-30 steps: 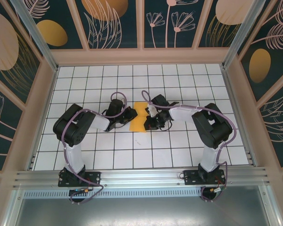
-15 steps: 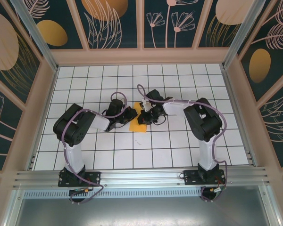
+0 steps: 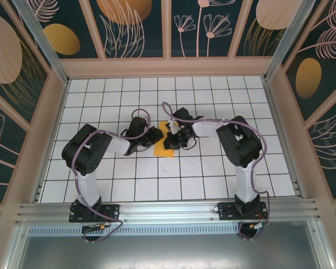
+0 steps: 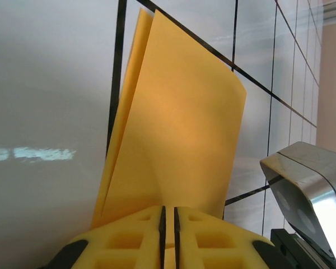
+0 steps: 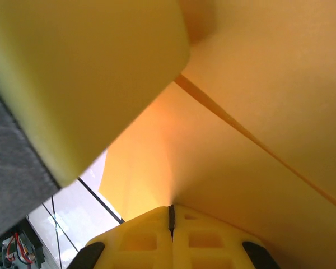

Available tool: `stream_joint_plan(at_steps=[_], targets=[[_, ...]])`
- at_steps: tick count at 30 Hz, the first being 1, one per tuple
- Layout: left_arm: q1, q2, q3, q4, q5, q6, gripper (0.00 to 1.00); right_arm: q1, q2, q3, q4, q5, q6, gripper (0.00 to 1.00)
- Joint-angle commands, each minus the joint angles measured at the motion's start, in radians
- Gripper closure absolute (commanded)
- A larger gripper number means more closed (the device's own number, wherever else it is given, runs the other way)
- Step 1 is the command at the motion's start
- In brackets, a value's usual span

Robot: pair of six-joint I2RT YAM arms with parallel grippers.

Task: Fold a paper plane with a square sheet of paper (pick it up from the middle)
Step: Fold the triangle a second time at the center of the table.

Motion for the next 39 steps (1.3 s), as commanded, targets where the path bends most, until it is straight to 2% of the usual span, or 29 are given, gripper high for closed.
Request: stream_joint_plan(at_steps=[1,9,17,29,39], targets=[[0.002,-0.081,0.03,-0.106,-0.037,0.033,0.81,0.001,0.033,-0.049,-0.063,0.095,-0.014,1.0],[-0.003,-0.106,-0.031,-0.008,0.052,-0.052,0.92,-0.001,0.035,-0.048,-0.056,0.095,-0.013,1.0],[-0.018,-0.019,-0.045,0.048,0.074,-0.104,0.95,-0.001,0.032,-0.043,-0.056,0.093,-0.01,1.0],[-0.016,0.054,-0.079,-0.037,-0.094,-0.077,0.96,0.0,-0.025,-0.107,-0.084,0.064,-0.056,1.0],[-0.016,0.073,-0.084,-0.069,-0.108,-0.06,0.99,0.004,-0.099,-0.216,-0.11,0.02,-0.106,1.0]])
